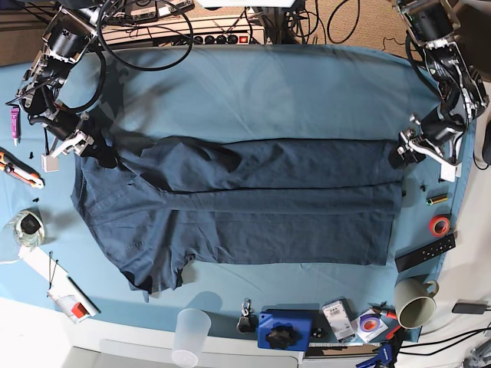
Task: Fold the T-shirt properly
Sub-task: 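Grasp the folded edge again with both grippers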
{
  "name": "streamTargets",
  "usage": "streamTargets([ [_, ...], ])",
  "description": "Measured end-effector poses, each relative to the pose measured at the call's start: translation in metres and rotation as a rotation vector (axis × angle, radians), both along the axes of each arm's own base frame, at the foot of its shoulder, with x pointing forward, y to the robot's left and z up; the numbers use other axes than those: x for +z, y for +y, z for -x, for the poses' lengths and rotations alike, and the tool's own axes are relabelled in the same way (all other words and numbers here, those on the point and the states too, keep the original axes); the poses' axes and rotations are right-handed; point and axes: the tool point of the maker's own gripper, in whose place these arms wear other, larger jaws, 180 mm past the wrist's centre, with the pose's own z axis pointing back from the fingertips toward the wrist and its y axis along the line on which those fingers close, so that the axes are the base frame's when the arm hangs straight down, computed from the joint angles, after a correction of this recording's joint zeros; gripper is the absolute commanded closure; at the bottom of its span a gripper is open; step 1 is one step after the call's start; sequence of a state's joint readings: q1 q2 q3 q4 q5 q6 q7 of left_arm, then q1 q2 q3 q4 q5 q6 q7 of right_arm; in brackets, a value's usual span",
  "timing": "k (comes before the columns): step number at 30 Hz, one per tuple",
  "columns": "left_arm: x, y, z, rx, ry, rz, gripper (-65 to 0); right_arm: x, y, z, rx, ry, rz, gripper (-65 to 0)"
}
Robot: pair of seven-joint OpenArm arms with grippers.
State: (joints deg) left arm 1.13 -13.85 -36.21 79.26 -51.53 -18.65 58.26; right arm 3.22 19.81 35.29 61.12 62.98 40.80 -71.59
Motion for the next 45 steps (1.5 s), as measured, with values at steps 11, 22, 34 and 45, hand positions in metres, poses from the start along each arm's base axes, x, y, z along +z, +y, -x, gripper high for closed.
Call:
streamTargets([
  [11,-0.002,-0.026,0.004,-0.133,0.040,0.114,-18.7,0.000,0.001,0.000,0.004,0.003,0.000,-30.5],
  [22,-0.007,-0.025,0.012,-0.145,0.102,0.108,0.0,-0.004,0.000,0.006,0.043,0.030,0.035,0.0],
  [34,0.006,0.013,0.027,-0.212,0.159,-0.026,0.0,0.010,-0.020,0.024,0.009,0.054,0.055,0.0],
  [45,-0.004,0.018,0.068,-0.244,0.220,-0.006,0.0,0.013,-0.028,0.038,-0.025,0.039,0.041,0.0],
])
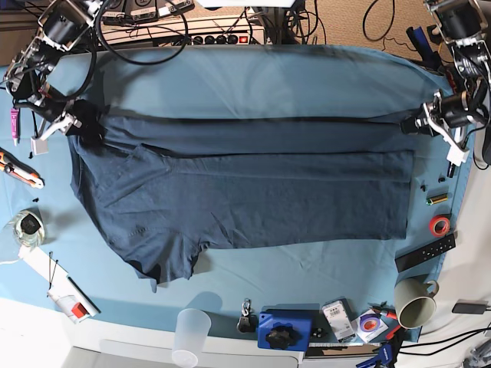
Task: Fold the T-shirt properly
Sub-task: 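Grasp the folded edge again with both grippers, then pull the folded edge with both grippers to straighten the shirt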
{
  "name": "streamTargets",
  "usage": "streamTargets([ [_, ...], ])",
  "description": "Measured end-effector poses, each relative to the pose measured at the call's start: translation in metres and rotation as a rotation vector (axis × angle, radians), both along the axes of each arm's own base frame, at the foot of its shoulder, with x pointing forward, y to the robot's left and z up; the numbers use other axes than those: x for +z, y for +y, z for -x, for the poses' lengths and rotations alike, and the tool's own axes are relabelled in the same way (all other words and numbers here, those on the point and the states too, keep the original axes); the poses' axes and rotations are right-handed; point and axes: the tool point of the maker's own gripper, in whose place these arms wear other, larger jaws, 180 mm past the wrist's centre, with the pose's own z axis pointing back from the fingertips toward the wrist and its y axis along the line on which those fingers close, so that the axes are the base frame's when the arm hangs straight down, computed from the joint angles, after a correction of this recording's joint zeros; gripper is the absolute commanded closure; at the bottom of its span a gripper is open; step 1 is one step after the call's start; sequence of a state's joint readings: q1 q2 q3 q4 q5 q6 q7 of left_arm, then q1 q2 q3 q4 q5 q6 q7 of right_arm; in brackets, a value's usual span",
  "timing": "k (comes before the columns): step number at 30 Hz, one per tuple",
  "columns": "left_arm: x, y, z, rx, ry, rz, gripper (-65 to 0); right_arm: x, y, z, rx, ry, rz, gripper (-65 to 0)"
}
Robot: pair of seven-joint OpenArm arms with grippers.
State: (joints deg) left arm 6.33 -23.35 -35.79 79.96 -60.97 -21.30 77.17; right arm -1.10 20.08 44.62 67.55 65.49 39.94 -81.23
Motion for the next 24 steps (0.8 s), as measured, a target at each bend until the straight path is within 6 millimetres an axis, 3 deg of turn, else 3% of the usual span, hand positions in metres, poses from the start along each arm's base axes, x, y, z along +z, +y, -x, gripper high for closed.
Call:
streamTargets([
  [5,0.000,-0.002,0.015,-0.015,0.007,-0.014,0.0,-0.007,-0.002,0.022,-0.004,0.034,0.009,0.0],
  [15,0.009,-0.008,0.045,-0.107,0.005,-0.102,0.0,0.015,0.000,0.055,0.074,0.029,0.154,0.0],
  [24,0.006,-0.008,0.069,-0.135,0.036,-0.126,0.0,0.003,0.000,0.083,0.084,0.099,0.158,0.0],
])
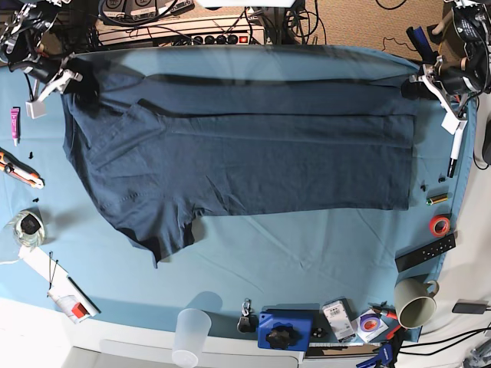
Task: Fold the T-shirt properly
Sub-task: 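Pull the folded edge with both grippers to straighten the shirt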
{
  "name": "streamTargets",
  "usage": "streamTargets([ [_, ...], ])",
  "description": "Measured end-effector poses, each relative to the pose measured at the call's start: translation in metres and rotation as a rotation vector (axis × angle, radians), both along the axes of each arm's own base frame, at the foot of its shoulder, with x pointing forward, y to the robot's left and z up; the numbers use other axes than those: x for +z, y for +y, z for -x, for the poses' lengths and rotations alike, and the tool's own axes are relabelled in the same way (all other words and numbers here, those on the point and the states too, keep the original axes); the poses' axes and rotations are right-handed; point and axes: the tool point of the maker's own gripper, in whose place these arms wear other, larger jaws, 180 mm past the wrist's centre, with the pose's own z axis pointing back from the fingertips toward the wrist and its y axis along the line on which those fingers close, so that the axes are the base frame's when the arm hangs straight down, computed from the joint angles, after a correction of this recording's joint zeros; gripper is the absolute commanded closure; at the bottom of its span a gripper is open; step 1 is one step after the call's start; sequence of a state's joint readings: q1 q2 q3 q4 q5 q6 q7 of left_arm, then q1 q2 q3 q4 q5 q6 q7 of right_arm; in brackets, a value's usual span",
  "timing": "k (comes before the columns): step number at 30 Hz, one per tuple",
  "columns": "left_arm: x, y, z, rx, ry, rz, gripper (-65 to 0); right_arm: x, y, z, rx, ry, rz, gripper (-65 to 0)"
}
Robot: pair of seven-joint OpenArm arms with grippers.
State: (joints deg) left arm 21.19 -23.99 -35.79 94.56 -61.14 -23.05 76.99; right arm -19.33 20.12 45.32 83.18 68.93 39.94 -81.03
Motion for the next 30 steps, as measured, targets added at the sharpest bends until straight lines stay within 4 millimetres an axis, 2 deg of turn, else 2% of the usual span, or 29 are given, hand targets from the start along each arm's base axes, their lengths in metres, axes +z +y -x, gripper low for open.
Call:
streamTargets([
  [6,0.000,0.003,0.006,0.004,0.005,-0.005,0.0,-0.005,0.000,0.012,-0.001,0.029,-0.002,0.0],
  [16,-0.004,0.013,0.026,0.059,0.054,0.004,0.0,-0.005,0.001,0.012,-0.001,0.030,-0.005,0.0],
  [22,-0.002,0.012,0.023,0.062,0.043,0.018,0.0,-0.005,0.001,0.012,-0.001,0.030,-0.004,0.0],
  [23,-0.002,0.011,0.023,0.062,0.042,0.018,0.0,-0.005,0.001,0.012,-0.001,0.031,-0.004,-1.6],
  [24,-0.002,0.011,0.023,0.062,0.042,0.018,-1.4,-0.005,0.001,0.012,-0.001,0.031,-0.004,-6.4],
  [26,-0.001,0.012,0.023,0.063,0.042,0.019,-10.5,-0.005,0.000,0.012,-0.002,0.031,-0.002,-13.8],
  [28,0.000,0.011,0.022,0.064,0.035,0.024,-18.7,-0.005,0.000,0.012,-0.001,0.031,-0.001,-15.7],
  [30,0.004,0.011,0.020,0.054,0.023,0.014,-22.2,0.003,0.001,0.007,-0.001,-0.007,-0.027,-15.7],
])
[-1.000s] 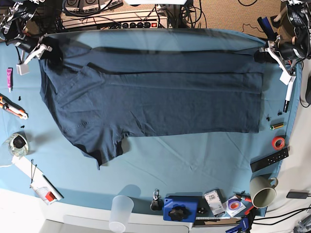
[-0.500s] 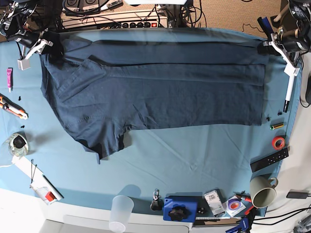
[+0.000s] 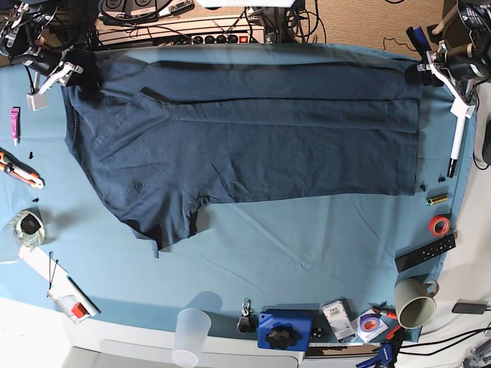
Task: Fold the T-shirt properly
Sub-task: 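Pull the folded edge with both grippers to straighten the shirt, then grasp the sleeve and hem corner with the right gripper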
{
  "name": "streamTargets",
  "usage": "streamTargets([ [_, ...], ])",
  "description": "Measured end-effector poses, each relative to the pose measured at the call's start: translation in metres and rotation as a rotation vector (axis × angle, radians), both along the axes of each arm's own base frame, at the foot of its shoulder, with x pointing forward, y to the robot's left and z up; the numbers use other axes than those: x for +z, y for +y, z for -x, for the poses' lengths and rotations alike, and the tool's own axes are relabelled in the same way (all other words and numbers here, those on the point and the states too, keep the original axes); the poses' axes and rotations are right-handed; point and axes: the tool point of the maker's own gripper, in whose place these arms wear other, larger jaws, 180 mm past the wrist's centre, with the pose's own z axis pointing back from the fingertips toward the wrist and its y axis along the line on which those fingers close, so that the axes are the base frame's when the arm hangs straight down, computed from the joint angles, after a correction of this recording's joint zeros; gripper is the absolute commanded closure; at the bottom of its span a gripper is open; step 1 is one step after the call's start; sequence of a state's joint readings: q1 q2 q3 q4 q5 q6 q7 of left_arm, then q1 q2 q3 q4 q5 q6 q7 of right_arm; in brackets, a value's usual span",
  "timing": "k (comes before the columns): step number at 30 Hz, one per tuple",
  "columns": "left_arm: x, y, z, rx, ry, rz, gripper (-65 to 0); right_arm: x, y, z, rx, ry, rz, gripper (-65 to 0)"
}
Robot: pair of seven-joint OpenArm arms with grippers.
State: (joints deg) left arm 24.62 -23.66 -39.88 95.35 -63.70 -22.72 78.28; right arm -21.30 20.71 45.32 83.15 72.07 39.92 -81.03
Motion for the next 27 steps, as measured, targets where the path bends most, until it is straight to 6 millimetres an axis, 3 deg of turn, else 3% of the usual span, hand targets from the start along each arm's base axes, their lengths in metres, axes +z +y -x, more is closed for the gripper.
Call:
streamTargets([
  [10,0.047,-0.015,-0.026,-0.163,-0.187,-0.140,-22.2,0.033,-0.022,-0.013,-0.048,-0.116,-0.005,-15.7],
  [15,0.065,-0.012,-0.038,-0.196,-0.261,-0.265,-22.2,0.055,-0.048,-0.010,-0.136,-0.190,0.030,-15.7],
  [19,0.082,-0.015,-0.055,-0.167,-0.377,-0.270,-22.2,0.078,-0.067,-0.008,-0.187,-0.252,0.089,-15.7],
  [23,0.101,-0.017,-0.082,-0.107,-0.511,-0.265,-22.2,0.091,-0.069,-0.021,-0.180,-0.302,0.108,-15.7],
  [27,0.107,-0.015,-0.095,-0.108,-0.547,-0.304,-22.1,0.102,-0.070,-0.035,-0.176,-0.352,0.110,-15.7],
])
